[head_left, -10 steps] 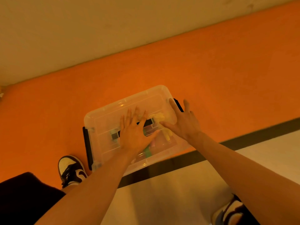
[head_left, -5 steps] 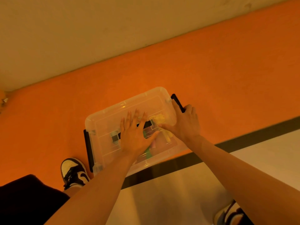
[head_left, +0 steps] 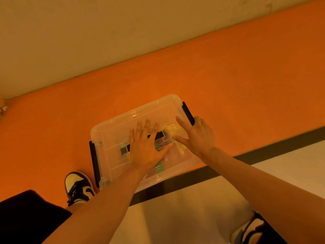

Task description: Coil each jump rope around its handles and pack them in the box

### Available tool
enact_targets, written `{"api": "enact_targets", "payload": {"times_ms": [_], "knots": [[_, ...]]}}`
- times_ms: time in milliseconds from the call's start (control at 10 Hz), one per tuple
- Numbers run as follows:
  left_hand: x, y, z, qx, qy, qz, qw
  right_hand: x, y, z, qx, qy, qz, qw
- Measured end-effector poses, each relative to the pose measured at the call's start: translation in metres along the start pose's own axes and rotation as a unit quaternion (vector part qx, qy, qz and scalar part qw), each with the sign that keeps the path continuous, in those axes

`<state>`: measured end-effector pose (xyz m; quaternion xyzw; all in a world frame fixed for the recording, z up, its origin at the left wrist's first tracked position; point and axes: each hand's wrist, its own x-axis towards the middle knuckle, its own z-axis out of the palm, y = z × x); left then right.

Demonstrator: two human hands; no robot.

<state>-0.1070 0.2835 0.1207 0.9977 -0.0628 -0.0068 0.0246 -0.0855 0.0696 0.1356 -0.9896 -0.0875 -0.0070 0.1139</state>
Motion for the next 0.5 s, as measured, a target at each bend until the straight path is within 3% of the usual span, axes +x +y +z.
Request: {"api": "enact_targets", "payload": {"times_ms": [300,500], "knots": [[-0.003,-0.002,-0.017,-0.033,-0.03,-0.005,0.999,0.003,-0.014,-0.011,-0.084,-0.054,0.017,0.995],[-0.014,-0.012,-0.087,-0.107,-0.027,0.006,0.994,0.006,-0.049,-0.069,-0.04,-0.109,-0.035,0.993]]}}
